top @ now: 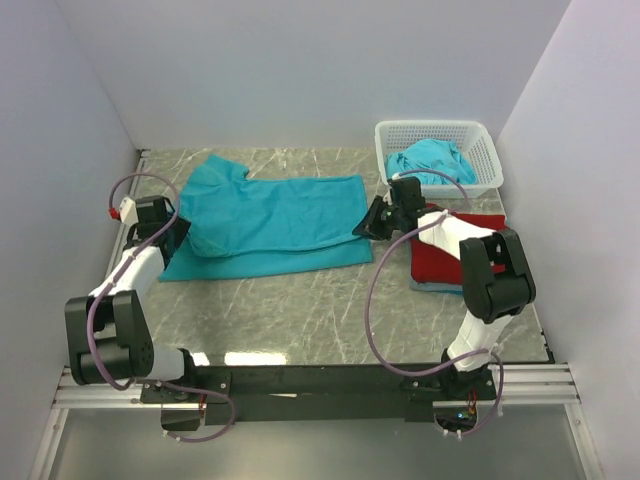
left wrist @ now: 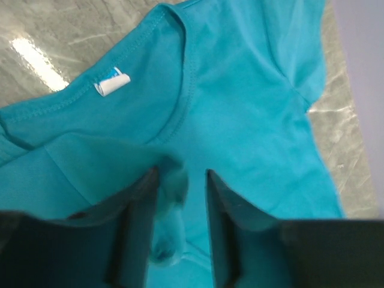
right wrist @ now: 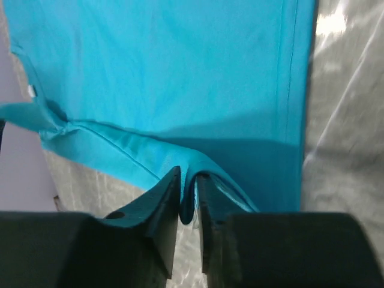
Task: Fold and stack the t-shirts
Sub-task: Fold the tshirt
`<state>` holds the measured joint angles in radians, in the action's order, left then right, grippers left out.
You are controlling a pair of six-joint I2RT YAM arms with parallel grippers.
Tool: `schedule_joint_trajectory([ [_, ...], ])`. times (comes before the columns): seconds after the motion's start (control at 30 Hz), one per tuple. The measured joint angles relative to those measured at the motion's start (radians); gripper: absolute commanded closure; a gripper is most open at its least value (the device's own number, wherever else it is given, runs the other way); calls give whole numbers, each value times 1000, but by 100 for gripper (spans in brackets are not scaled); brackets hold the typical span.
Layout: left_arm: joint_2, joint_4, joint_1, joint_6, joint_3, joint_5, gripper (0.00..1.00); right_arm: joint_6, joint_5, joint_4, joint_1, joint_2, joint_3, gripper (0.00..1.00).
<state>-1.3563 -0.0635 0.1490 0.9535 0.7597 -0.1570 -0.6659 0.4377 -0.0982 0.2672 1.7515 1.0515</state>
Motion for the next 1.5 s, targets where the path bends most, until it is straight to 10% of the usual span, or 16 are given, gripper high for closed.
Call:
schedule_joint_trajectory([
  [0.1,-48,-10,0,-5,43,-1,30,0,-20,-13,-4,34,46,36],
  [0.17,-74,-11,0,-24,87,0,26,5,-47,-28,-5,40,75,28],
  [0.23,-74,-18,0,-45,120,-5,1,12,-66,-35,-6,39,95,23],
  [0.77,154,-46,0,-75,-14,138,1,159,-157,-51,91,-165,-40,16],
  [1.5,-193,115,-58,-67,-13,327,1,208,-199,-60,147,-113,-47,15],
])
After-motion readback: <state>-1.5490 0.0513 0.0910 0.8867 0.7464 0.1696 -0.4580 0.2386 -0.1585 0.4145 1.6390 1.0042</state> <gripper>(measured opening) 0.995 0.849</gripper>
